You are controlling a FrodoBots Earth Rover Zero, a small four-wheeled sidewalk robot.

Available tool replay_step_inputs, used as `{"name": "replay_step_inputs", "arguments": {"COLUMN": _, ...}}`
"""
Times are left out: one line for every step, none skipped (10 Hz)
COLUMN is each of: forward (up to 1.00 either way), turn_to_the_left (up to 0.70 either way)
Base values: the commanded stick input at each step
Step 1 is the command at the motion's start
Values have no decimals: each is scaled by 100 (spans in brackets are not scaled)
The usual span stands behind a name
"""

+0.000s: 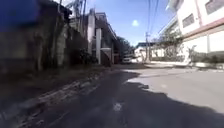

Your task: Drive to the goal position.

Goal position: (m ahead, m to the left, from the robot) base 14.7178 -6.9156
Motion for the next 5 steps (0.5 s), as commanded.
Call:
{"name": "replay_step_inputs", "arguments": {"forward": 70, "turn_to_the_left": -8}}
{"name": "replay_step_inputs", "arguments": {"forward": 70, "turn_to_the_left": -23}}
{"name": "replay_step_inputs", "arguments": {"forward": 70, "turn_to_the_left": -35}}
{"name": "replay_step_inputs", "arguments": {"forward": 70, "turn_to_the_left": -35}}
{"name": "replay_step_inputs", "arguments": {"forward": 70, "turn_to_the_left": -35}}
